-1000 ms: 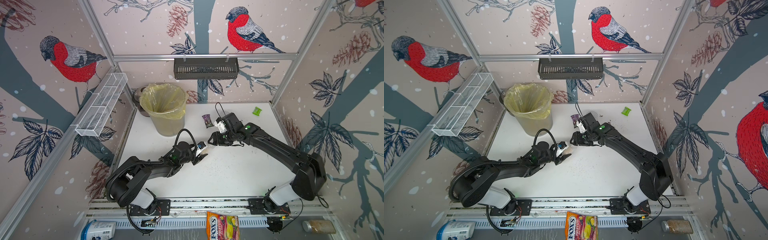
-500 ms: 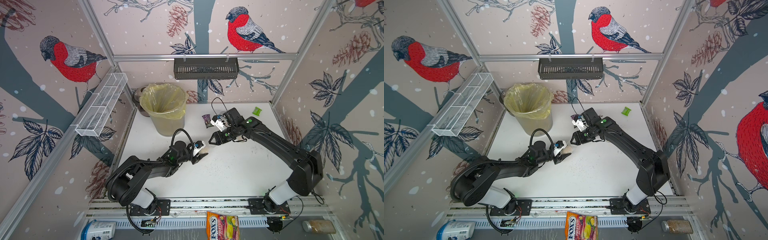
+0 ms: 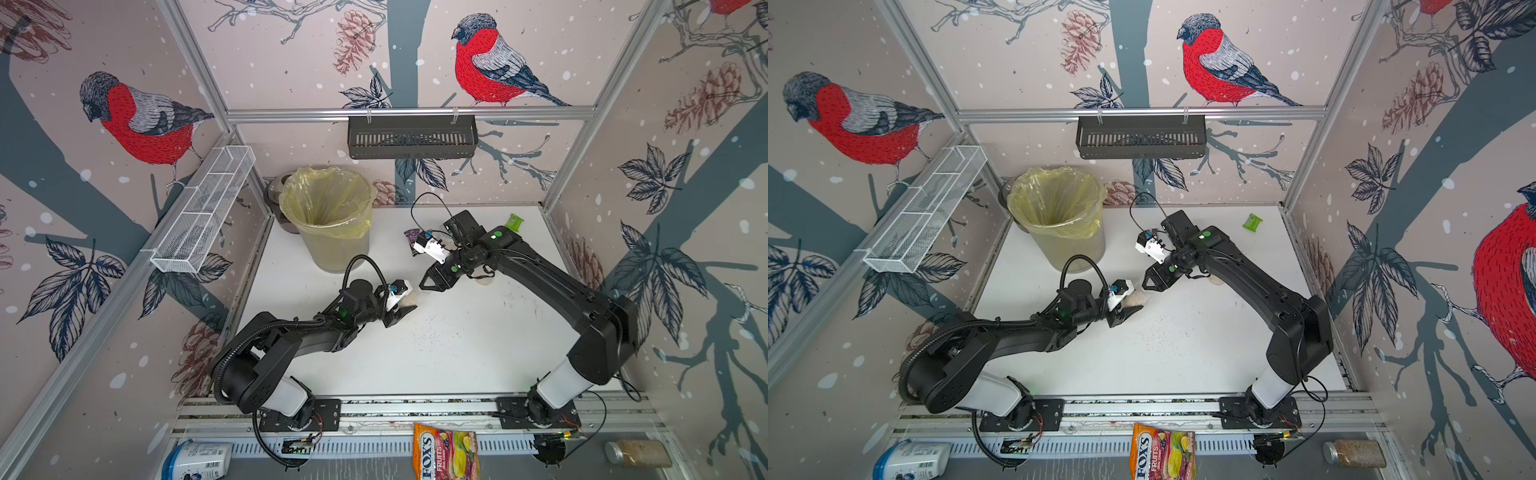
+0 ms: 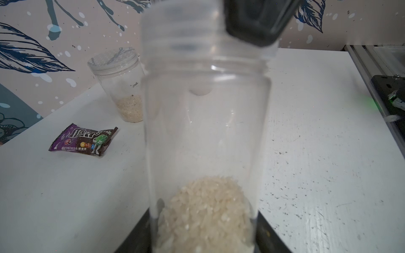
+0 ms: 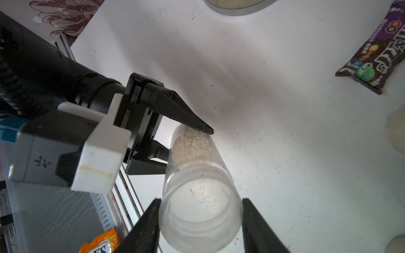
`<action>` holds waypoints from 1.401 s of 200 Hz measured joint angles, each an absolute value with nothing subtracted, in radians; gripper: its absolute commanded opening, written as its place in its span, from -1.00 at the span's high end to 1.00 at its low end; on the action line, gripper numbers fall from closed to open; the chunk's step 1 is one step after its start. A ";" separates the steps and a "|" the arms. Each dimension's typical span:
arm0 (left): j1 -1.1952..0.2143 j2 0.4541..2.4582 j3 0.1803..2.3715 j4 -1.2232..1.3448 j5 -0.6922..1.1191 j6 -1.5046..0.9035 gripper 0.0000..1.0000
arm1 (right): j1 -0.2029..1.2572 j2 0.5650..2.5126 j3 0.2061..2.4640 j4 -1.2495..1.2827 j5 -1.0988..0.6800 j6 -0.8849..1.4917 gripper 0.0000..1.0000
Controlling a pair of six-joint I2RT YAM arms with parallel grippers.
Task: Empty moldy rice from jars
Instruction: Unscrew the lid from the jar.
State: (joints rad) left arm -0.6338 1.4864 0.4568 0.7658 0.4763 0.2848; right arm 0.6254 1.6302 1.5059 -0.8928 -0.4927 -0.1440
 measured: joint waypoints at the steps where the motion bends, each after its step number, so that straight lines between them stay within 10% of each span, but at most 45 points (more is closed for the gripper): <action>1: -0.634 1.486 0.457 0.766 0.476 0.285 1.00 | 0.625 1.630 1.506 -0.893 -0.493 -0.148 0.35; 280: -0.635 1.475 0.481 0.759 0.523 0.281 1.00 | 0.530 1.625 1.489 -0.901 -0.751 -0.447 0.12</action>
